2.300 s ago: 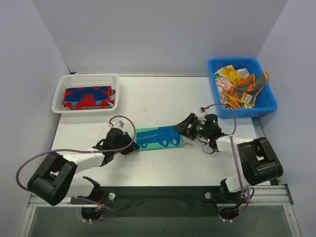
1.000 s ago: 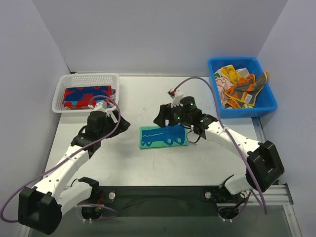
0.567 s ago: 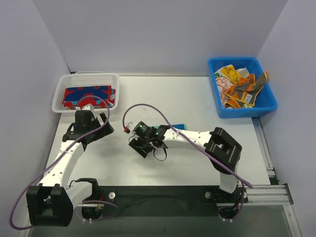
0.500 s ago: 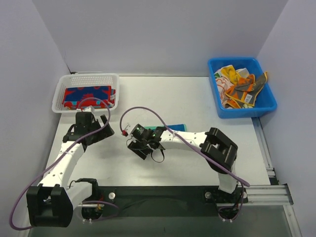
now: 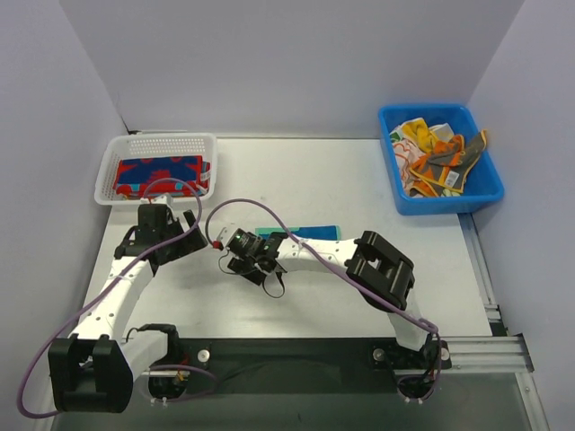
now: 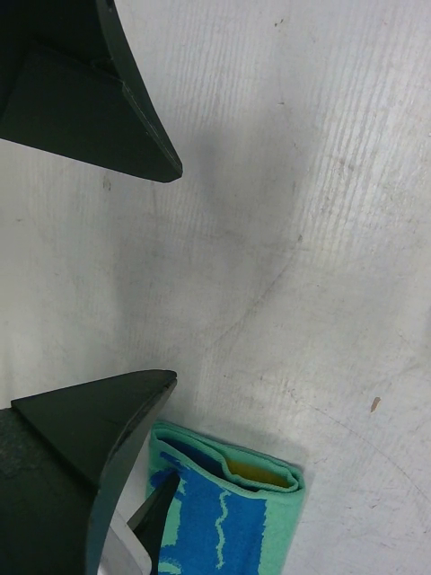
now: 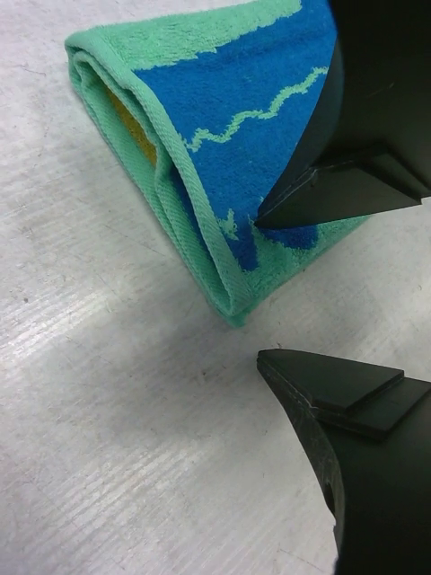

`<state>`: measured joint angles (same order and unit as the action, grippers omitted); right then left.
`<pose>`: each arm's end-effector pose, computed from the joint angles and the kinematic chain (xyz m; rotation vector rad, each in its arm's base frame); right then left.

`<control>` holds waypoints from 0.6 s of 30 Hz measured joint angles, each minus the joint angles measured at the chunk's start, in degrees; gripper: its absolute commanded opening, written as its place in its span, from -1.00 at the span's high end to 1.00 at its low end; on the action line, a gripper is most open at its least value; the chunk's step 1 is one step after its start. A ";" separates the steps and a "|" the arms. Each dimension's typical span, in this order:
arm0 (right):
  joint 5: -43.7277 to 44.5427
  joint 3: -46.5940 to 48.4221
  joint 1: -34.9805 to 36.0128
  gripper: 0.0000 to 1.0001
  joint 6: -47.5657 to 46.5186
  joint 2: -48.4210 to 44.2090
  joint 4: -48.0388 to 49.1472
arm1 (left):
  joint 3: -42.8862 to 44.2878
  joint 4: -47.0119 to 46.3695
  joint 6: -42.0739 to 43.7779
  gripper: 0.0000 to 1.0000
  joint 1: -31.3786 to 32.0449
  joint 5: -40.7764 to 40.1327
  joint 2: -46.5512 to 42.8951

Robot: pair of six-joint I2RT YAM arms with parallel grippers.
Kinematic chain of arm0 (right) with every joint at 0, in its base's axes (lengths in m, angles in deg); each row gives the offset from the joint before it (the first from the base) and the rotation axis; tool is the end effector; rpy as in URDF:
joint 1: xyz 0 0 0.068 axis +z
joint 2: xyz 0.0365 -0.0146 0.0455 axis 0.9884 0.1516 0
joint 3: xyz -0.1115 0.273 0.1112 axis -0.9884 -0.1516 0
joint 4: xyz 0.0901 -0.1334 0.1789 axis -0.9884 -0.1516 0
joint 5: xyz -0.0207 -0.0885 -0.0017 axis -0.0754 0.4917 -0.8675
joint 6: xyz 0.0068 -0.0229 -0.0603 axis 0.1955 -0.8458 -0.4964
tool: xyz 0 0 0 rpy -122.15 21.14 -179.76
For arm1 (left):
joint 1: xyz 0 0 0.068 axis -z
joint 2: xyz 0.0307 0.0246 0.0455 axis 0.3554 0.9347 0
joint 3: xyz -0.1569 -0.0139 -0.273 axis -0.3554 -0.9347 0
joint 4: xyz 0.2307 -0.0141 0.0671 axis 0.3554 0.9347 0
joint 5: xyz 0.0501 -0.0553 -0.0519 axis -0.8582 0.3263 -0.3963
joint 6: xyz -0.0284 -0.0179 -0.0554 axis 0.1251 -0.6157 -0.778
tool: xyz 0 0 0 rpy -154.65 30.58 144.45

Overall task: Fold and stack the towels
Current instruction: Neatly place the folded towel into the bin

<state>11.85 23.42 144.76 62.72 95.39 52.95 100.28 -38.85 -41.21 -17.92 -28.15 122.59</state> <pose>0.2093 0.4034 0.2120 -1.3129 2.0493 0.2963 0.1753 -0.0122 0.2628 -0.4690 2.4223 -0.3069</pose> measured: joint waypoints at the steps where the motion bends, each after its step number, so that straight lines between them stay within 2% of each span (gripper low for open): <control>1: 0.22 0.28 0.00 -0.08 -0.13 0.22 0.00 | 0.00 0.00 0.02 -0.95 0.00 0.00 0.00; 15: 2.62 0.46 0.74 -0.07 -0.35 0.39 2.21 | 0.00 0.02 -0.02 -0.95 0.00 0.00 0.00; 18: 2.62 0.50 0.74 -0.01 -0.17 0.63 2.43 | 0.00 0.02 0.00 -0.95 0.00 0.00 0.00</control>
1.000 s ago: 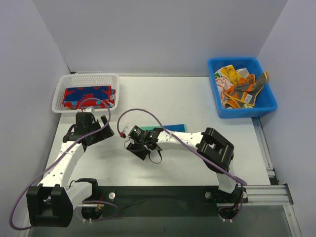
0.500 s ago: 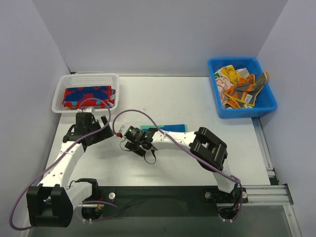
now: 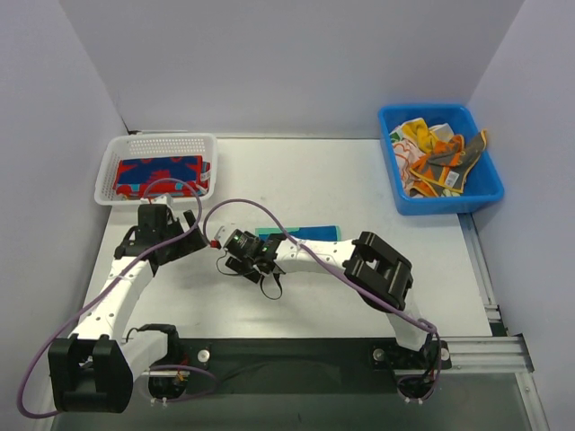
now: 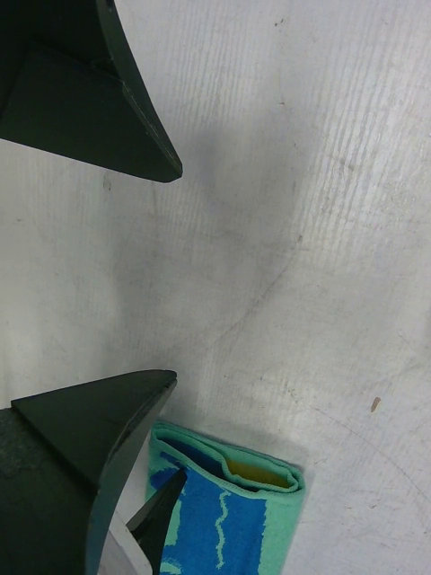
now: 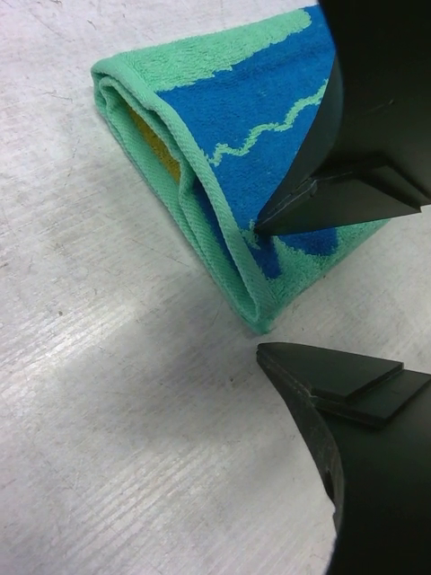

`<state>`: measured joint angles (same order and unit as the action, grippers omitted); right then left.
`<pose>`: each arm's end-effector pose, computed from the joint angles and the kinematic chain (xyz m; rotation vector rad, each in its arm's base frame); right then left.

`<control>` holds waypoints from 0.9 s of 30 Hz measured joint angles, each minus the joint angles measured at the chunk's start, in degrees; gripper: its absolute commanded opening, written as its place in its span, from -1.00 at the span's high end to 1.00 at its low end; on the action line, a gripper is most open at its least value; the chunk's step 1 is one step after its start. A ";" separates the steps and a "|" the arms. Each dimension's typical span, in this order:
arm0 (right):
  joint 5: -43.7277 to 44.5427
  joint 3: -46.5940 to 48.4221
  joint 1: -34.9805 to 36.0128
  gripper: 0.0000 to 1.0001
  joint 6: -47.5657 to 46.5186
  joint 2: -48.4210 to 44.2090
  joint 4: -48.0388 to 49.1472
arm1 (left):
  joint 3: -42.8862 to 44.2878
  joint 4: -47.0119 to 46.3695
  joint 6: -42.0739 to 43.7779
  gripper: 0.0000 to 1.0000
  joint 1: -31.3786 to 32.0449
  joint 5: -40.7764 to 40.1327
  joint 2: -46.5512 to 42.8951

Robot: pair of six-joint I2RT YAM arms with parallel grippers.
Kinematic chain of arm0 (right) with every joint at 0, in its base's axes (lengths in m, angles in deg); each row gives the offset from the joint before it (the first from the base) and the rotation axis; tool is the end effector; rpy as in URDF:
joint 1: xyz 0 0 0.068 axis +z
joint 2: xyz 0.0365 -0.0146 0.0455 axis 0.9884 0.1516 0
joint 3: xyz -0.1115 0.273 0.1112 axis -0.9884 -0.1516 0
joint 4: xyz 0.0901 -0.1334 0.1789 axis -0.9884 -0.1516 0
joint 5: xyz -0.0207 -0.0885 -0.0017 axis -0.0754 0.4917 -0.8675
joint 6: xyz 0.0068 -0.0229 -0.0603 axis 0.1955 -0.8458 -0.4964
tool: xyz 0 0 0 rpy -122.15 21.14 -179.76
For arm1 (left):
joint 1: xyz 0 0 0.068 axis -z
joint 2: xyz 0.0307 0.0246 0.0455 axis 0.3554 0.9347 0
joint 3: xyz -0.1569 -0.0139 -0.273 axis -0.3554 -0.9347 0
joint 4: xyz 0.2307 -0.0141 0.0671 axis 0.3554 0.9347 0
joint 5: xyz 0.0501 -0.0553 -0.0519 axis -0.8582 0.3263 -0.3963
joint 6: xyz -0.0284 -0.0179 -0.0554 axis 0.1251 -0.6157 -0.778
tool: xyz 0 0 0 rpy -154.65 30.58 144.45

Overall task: Fold and stack the towels
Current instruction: Neatly place the folded towel into the bin

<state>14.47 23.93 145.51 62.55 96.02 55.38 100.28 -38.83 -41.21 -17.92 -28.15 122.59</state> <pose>0.2088 0.4107 0.2137 -1.2793 2.0092 0.2738 0.1752 -0.0122 0.2627 -0.4691 2.4227 -0.3068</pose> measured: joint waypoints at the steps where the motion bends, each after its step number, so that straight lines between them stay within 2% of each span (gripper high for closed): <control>1: -0.02 0.00 0.00 0.01 0.07 0.22 0.11 | 0.00 0.00 0.00 -0.95 0.00 0.00 0.02; 7: -1.01 -0.20 0.00 0.25 0.70 0.57 1.22 | 0.00 -0.02 -0.04 -0.95 0.00 0.02 0.26; 8: -1.31 -0.31 0.00 0.43 0.76 0.57 1.40 | 0.00 -0.02 -0.04 -0.95 0.00 0.07 0.39; 11: -2.08 -0.48 0.07 0.77 0.98 0.76 1.81 | 0.00 -0.02 -0.04 -0.95 0.00 0.42 0.98; 14: -2.16 -0.68 0.31 1.00 0.59 0.76 2.10 | 0.00 -0.02 -0.11 -0.95 -0.02 1.01 1.90; 20: -4.59 -7.13 -0.55 1.00 1.11 -3.06 7.85 | -0.98 -1.27 -2.62 -0.95 0.00 5.55 3.61; 27: -15.63 -22.53 -5.14 1.00 6.47 -13.33 20.11 | -5.01 -8.81 -11.54 -0.95 2.27 13.90 9.01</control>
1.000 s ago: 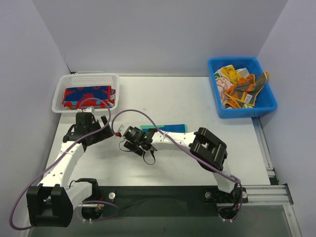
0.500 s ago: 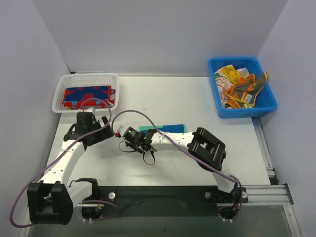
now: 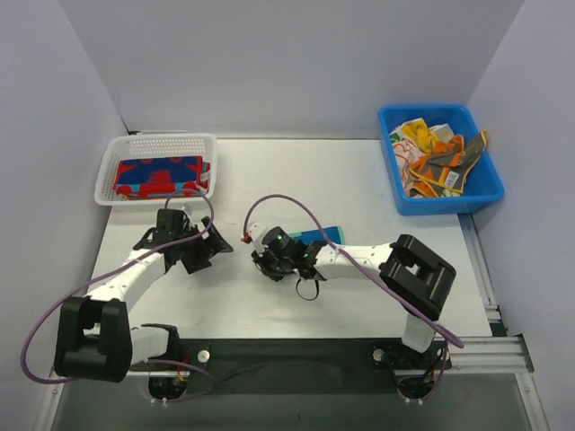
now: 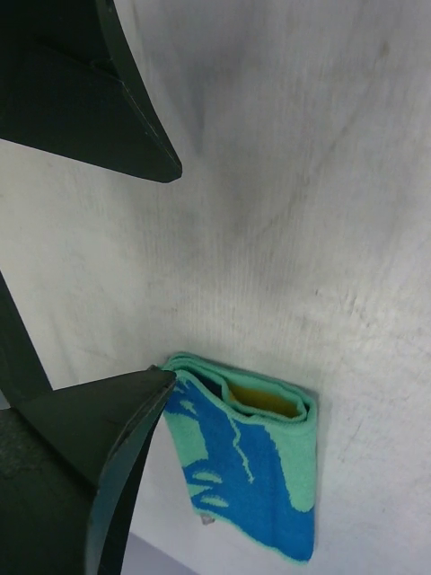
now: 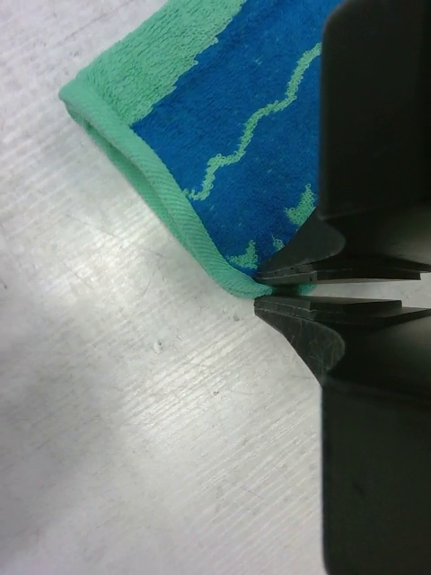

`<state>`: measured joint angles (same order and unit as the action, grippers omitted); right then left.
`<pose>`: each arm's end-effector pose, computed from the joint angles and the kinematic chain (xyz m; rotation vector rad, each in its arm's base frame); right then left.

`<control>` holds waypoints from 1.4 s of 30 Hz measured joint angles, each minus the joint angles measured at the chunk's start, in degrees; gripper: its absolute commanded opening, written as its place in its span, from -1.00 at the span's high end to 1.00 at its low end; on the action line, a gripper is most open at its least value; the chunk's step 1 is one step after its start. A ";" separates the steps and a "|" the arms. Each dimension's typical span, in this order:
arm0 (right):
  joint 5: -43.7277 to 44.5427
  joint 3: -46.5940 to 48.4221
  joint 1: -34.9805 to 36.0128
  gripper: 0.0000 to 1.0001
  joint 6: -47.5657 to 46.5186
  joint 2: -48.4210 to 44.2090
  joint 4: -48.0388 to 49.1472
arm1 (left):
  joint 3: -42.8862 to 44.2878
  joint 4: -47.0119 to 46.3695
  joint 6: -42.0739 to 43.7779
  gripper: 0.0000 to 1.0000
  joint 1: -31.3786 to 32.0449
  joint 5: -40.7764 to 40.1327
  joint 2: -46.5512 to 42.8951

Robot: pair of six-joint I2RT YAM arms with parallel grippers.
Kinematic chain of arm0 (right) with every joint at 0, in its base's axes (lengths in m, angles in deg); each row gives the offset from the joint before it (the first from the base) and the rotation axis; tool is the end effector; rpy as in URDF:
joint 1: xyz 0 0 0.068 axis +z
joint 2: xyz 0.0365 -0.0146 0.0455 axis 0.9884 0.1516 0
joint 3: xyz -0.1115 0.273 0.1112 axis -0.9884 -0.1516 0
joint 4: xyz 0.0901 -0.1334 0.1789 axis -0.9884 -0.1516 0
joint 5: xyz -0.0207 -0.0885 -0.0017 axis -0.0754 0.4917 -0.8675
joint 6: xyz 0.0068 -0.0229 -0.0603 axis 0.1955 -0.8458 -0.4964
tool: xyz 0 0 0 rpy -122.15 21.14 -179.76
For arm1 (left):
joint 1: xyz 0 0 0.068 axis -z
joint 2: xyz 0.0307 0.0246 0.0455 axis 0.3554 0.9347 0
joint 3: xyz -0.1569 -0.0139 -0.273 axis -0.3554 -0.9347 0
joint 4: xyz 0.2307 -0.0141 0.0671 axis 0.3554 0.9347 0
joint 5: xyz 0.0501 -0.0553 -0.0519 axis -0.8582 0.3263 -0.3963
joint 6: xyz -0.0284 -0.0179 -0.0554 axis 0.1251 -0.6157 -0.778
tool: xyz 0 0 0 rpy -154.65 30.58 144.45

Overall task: Fold and stack the towels
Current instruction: Neatly place the folded towel into the bin

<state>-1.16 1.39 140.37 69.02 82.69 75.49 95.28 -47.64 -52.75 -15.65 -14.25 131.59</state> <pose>0.1986 0.3400 0.2227 -1.1405 1.9689 0.6724 0.1947 -0.0330 0.2237 -0.6098 2.5394 -0.6787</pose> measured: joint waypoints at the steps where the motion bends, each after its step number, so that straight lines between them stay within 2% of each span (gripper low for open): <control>1: -1.25 -1.70 -0.83 1.00 0.81 -1.14 1.90 | -0.11 -1.36 -1.49 -0.95 1.14 0.66 0.87; 8: -6.99 -8.04 -4.68 1.00 6.16 -5.46 14.01 | -0.15 -14.62 -10.62 -0.95 11.93 1.97 4.87; 14: -9.97 -10.88 -5.55 1.00 9.31 -7.48 19.82 | -0.11 -21.94 -14.36 -0.95 13.94 1.18 10.38; 24: -11.41 -11.78 -5.88 1.00 11.26 -7.67 23.02 | 0.63 -30.45 -20.55 -0.93 17.97 1.88 18.99; 28: -11.54 -11.93 -5.92 1.00 11.72 -7.69 23.41 | -0.20 -33.35 -23.23 -0.76 19.28 0.31 19.65; 31: -11.54 -12.02 -5.92 1.00 12.00 -7.74 23.45 | -1.44 -35.10 -24.72 -0.54 19.63 -1.16 19.63; 32: -11.56 -12.02 -5.92 1.00 12.04 -7.76 23.43 | -1.79 -35.47 -25.03 -0.38 19.67 -1.55 19.63; 35: -11.61 -12.02 -5.92 1.00 12.07 -7.78 23.47 | -2.80 -36.33 -25.62 -0.36 19.87 -2.80 19.61; 38: -11.58 -12.13 -5.92 1.00 12.09 -7.78 23.63 | -3.04 -36.92 -26.03 -0.75 20.02 -3.17 19.21; 39: -11.58 -12.22 -5.92 1.00 12.09 -7.78 23.71 | -3.15 -37.24 -26.12 -0.95 20.04 -3.32 18.78; 42: -11.54 -12.35 -5.92 1.00 12.24 -7.80 23.74 | -4.22 -38.07 -26.97 -0.95 20.33 -4.00 17.18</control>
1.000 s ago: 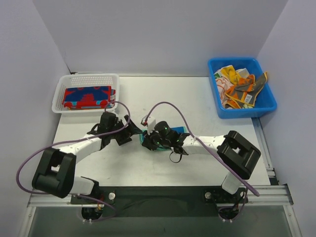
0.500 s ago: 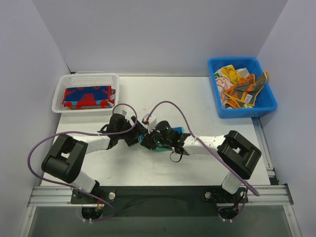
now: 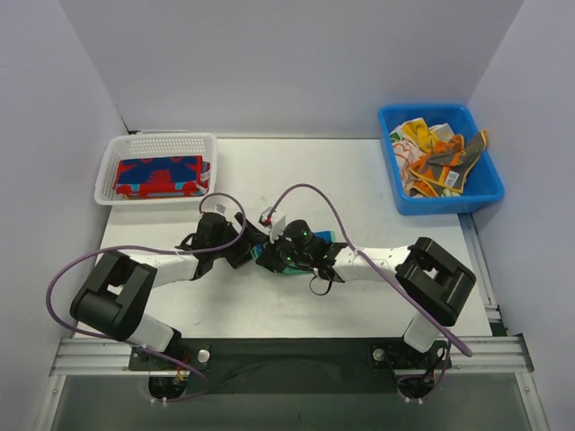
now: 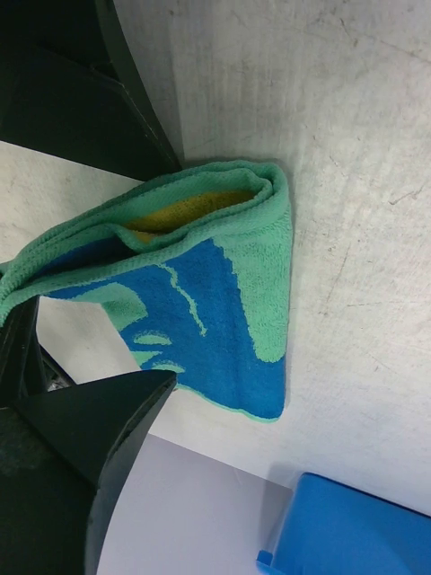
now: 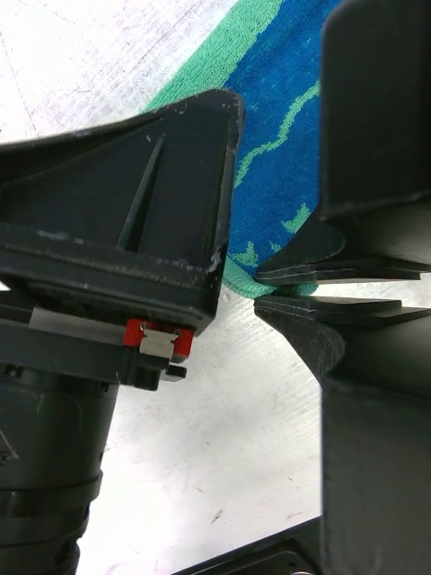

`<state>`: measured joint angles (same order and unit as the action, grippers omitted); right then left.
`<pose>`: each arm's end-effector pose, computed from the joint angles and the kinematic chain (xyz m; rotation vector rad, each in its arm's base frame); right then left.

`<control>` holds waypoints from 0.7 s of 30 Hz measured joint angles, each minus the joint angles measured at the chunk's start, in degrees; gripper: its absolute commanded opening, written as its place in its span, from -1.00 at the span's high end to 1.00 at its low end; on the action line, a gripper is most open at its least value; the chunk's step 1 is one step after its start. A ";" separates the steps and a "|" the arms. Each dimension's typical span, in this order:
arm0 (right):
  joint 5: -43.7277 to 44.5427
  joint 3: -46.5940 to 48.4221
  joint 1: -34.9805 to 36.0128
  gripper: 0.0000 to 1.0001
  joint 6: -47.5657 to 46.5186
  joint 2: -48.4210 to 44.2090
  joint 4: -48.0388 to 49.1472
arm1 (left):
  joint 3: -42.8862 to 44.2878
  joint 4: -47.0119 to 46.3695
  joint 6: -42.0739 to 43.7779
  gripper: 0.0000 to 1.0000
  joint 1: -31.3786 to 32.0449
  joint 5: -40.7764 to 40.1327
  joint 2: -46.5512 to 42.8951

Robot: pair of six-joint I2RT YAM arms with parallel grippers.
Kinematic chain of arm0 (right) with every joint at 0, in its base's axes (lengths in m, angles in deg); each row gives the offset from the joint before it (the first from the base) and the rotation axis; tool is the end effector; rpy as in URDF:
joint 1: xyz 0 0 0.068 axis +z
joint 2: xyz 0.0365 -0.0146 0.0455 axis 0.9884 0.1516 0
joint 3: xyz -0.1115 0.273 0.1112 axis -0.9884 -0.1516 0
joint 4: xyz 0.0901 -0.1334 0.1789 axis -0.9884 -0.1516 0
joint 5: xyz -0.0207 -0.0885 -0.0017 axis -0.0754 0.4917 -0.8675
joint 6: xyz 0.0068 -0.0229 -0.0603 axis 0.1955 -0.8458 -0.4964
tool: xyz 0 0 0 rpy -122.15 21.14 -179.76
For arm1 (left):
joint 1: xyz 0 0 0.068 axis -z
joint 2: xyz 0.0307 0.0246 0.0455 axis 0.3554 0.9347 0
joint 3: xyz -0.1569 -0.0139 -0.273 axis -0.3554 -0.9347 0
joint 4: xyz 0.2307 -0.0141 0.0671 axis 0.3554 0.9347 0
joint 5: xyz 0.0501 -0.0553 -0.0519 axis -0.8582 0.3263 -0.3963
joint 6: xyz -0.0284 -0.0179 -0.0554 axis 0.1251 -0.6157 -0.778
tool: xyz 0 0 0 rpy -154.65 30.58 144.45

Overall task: Fold and stack the towels
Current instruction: Neatly place the folded towel into the bin

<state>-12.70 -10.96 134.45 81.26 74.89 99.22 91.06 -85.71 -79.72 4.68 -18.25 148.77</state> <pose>0.2038 0.2960 0.2523 -0.8686 1.7886 1.0517 0.2388 -0.1272 0.1928 -0.6929 2.3711 -1.0509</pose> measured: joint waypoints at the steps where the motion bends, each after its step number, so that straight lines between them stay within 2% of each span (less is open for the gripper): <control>1: 0.02 0.00 0.00 1.00 0.02 0.00 0.02 | -0.52 -0.33 -0.48 -0.95 0.11 -0.02 -0.39; 12: 0.48 0.00 -0.31 1.00 0.68 -1.05 -0.85 | -4.83 -0.66 -4.07 -0.91 4.72 -5.31 -5.44; 17: 0.50 0.00 -0.33 1.00 1.09 -1.05 -0.81 | -4.83 -1.57 -5.42 -0.78 5.18 -7.54 -4.68; 21: 0.52 0.00 -0.33 1.00 1.16 -1.09 -0.81 | -4.22 -2.99 -6.71 -0.60 4.96 -9.14 -2.99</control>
<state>-12.17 -10.96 134.12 82.42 73.79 98.42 86.84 -88.71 -86.43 9.64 -27.39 145.78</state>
